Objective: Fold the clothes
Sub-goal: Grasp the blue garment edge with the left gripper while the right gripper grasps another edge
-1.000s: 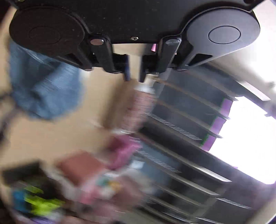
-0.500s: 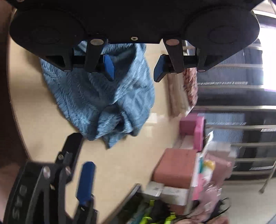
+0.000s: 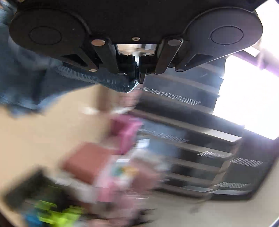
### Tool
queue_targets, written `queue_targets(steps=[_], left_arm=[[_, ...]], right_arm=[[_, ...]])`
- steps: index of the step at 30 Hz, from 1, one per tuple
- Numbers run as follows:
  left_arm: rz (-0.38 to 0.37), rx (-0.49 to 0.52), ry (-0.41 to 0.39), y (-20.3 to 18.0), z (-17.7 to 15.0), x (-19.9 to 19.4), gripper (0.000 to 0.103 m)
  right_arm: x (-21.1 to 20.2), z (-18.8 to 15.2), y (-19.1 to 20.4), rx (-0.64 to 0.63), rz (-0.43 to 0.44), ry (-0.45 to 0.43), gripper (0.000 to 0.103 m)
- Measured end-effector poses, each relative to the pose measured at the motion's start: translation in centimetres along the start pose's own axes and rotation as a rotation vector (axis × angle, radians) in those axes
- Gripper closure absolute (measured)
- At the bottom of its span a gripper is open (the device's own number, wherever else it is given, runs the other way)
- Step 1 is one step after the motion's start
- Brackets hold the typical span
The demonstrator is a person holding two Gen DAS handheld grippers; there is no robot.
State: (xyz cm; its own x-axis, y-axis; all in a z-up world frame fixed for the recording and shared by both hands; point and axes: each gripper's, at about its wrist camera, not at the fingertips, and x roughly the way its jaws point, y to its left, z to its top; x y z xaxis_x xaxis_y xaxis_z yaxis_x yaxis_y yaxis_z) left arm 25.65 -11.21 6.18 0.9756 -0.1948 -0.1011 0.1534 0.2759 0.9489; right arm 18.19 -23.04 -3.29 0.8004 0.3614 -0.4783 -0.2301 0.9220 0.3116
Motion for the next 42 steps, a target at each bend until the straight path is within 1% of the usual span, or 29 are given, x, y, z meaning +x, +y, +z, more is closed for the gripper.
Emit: queue_targets(steps=[1, 4, 7, 11, 15, 17, 18, 22, 24, 25, 27, 29, 30, 31, 33, 34, 37, 39, 40, 41, 42], left_arm=[[0.044, -0.044, 0.012, 1.9, 0.2, 0.3, 0.100], [0.127, -0.172, 0.045, 7.5, 1.1, 0.4, 0.100], [0.187, -0.247, 0.060, 11.8, 2.5, 0.3, 0.100], [0.256, -0.256, 0.061, 14.5, 4.2, -0.8, 0.100], [0.288, -0.279, 0.085, 16.0, 4.5, -1.8, 0.099], [0.292, -0.279, 0.099, 16.1, 4.5, -2.1, 0.099], [0.292, -0.282, 0.104, 16.2, 4.4, -2.3, 0.099], [0.293, -0.290, 0.105, 16.5, 4.5, -3.6, 0.099], [0.292, -0.288, 0.102, 16.6, 4.2, -4.2, 0.099], [0.295, -0.286, 0.104, 16.7, 3.9, -4.6, 0.099], [0.294, -0.291, 0.102, 17.0, 3.3, -5.4, 0.099], [0.277, -0.302, 0.090, 17.5, 2.8, -6.3, 0.099], [0.270, -0.302, 0.086, 17.6, 2.5, -6.8, 0.099], [0.264, -0.298, 0.080, 17.6, 2.2, -7.3, 0.099], [0.246, -0.289, 0.081, 17.4, 1.8, -7.8, 0.099], [0.233, -0.284, 0.081, 17.3, 1.5, -8.1, 0.099], [0.212, -0.279, 0.094, 16.7, 0.7, -8.7, 0.099], [0.212, -0.285, 0.113, 16.7, -0.1, -9.1, 0.099], [0.215, -0.290, 0.127, 16.7, -0.6, -9.2, 0.099], [0.217, -0.301, 0.144, 16.9, -1.2, -9.3, 0.099], [0.215, -0.318, 0.160, 17.2, -1.8, -9.3, 0.099]], right_arm=[[-0.1, 0.3, 0.3, -0.001, 0.012, -0.013, 0.056], [-0.5, 1.4, 1.3, -0.005, 0.057, -0.064, 0.056], [-1.2, 2.9, 2.7, -0.014, 0.117, -0.133, 0.056], [-1.2, 4.7, 4.4, -0.014, 0.209, -0.180, 0.056], [-0.3, 5.7, 5.1, 0.031, 0.282, -0.183, 0.056], [0.2, 5.9, 5.9, 0.021, 0.328, -0.163, 0.056], [0.6, 5.9, 6.4, 0.006, 0.330, -0.155, 0.055], [2.8, 5.9, 8.6, -0.106, 0.198, -0.172, 0.052], [3.7, 5.9, 8.6, -0.104, 0.144, -0.180, 0.052], [3.7, 5.9, 8.4, -0.090, 0.131, -0.196, 0.052], [3.2, 5.8, 7.7, -0.059, 0.142, -0.237, 0.048], [2.7, 5.6, 6.5, -0.045, 0.172, -0.272, 0.034], [2.6, 5.5, 6.0, -0.046, 0.184, -0.280, 0.030], [2.7, 5.5, 5.4, -0.053, 0.201, -0.279, 0.023], [3.2, 6.1, 4.1, -0.070, 0.273, -0.250, 0.021], [3.7, 6.6, 3.5, -0.079, 0.326, -0.224, 0.021], [6.3, 8.4, 2.5, -0.094, 0.512, -0.090, 0.021], [7.5, 9.1, 3.0, -0.102, 0.609, -0.007, 0.029], [7.8, 9.1, 3.4, -0.107, 0.648, 0.028, 0.051], [8.2, 9.2, 3.9, -0.112, 0.686, 0.063, 0.080], [8.1, 9.0, 4.4, -0.124, 0.704, 0.078, 0.087]])
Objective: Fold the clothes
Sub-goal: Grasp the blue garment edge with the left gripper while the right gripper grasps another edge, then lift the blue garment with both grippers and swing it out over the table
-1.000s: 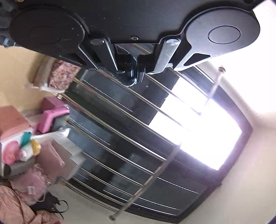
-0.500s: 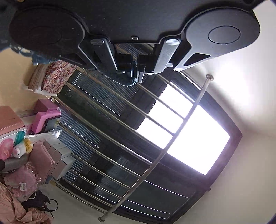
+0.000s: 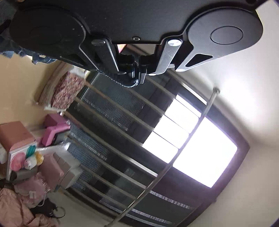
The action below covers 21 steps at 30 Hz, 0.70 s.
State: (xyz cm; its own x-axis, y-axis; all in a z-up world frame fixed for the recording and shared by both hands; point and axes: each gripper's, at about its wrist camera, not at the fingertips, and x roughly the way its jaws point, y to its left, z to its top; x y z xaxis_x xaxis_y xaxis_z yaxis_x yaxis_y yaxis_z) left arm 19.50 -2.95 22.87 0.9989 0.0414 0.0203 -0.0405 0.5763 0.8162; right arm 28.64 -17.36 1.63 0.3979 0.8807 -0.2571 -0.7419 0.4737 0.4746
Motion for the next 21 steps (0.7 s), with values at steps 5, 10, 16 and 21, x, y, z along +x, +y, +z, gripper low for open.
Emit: queue_targets(steps=[5, 10, 16, 21], left_arm=[[0.004, -0.088, 0.102, 1.7, -2.7, 2.1, 0.099], [0.030, -0.228, 0.253, 2.6, -6.3, 7.9, 0.099], [0.076, -0.463, 0.252, 5.0, -6.1, 15.8, 0.099], [0.140, -0.586, 0.122, 9.4, -1.5, 17.5, 0.099]], right_arm=[[-0.1, -0.6, 2.6, -0.087, -0.033, 0.039, 0.099], [-1.2, 5.3, 2.3, -0.241, -0.375, 0.056, 0.100], [-1.6, 19.3, 2.9, -0.470, -0.846, -0.019, 0.100], [-3.7, 28.7, 8.5, -0.691, -1.080, -0.188, 0.100]])
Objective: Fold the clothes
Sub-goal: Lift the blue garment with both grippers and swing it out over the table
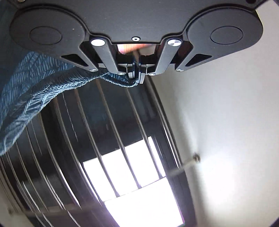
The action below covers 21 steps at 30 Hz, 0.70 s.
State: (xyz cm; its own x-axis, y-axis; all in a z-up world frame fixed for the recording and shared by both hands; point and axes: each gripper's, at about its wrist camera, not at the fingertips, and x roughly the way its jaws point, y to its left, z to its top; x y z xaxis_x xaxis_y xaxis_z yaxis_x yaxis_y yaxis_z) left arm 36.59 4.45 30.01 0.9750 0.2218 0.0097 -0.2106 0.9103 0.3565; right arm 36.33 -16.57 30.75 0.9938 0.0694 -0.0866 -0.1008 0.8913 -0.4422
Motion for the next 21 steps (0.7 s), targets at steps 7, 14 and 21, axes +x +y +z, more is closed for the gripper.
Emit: queue_targets(steps=[7, 14, 21], left_arm=[[-0.087, -0.004, -0.156, 1.5, 0.9, -5.9, 0.099], [-0.259, 0.075, 0.060, -0.9, -14.5, -13.1, 0.099], [-0.401, 0.067, 0.367, -5.1, -29.6, -20.2, 0.099]], right_arm=[[-6.2, -0.8, -0.7, -0.208, -0.124, -0.151, 0.100], [-13.6, -17.8, 7.8, -0.307, 0.122, 0.056, 0.100], [-19.6, -32.3, 16.3, -0.160, 0.358, 0.380, 0.099]])
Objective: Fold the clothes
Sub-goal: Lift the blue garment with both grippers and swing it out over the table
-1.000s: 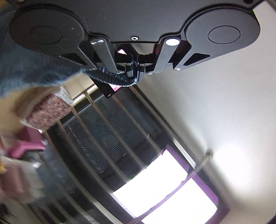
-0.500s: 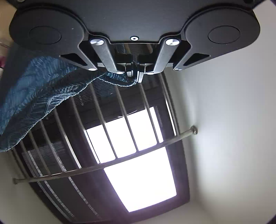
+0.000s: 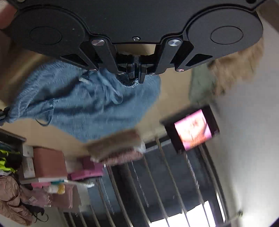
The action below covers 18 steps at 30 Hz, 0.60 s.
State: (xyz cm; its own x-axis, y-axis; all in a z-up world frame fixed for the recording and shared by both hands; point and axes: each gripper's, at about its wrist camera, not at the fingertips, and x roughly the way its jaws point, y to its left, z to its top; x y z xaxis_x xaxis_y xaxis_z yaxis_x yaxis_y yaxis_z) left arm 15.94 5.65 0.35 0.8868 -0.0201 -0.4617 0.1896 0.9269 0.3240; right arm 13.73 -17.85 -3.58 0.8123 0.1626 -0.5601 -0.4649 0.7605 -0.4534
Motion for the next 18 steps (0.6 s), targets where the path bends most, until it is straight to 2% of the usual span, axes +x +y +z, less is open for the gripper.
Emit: queue_targets(steps=[3, 4, 5, 7, 8, 12, 15, 18], left_arm=[[0.031, -0.047, 0.040, 0.3, -1.3, 0.3, 0.099], [0.035, -0.071, 0.046, 0.6, -1.7, 0.2, 0.098], [0.040, -0.092, 0.047, 1.0, -1.7, -0.2, 0.098], [0.051, -0.115, 0.048, 1.6, -2.1, -0.9, 0.098], [0.056, -0.118, 0.052, 1.7, -2.4, -0.9, 0.098], [0.065, -0.126, 0.070, 1.5, -4.0, -0.9, 0.098], [0.063, -0.124, 0.078, 1.2, -4.8, -0.8, 0.098], [0.061, -0.127, 0.073, 1.1, -4.9, -0.9, 0.098]], right_arm=[[-1.3, -0.9, 1.2, 0.072, 0.061, 0.016, 0.096], [-1.8, -1.0, 1.0, 0.096, 0.080, 0.015, 0.087], [-2.3, -1.0, 0.7, 0.123, 0.100, 0.015, 0.074], [-3.4, -1.0, -0.1, 0.198, 0.149, -0.002, 0.061], [-3.8, -1.2, -0.7, 0.244, 0.172, -0.019, 0.059], [-3.4, -1.4, -4.1, 0.445, 0.195, -0.065, 0.056], [-1.1, -1.6, -6.4, 0.551, 0.156, -0.017, 0.054], [1.9, -2.0, -8.2, 0.663, 0.207, 0.051, 0.054]])
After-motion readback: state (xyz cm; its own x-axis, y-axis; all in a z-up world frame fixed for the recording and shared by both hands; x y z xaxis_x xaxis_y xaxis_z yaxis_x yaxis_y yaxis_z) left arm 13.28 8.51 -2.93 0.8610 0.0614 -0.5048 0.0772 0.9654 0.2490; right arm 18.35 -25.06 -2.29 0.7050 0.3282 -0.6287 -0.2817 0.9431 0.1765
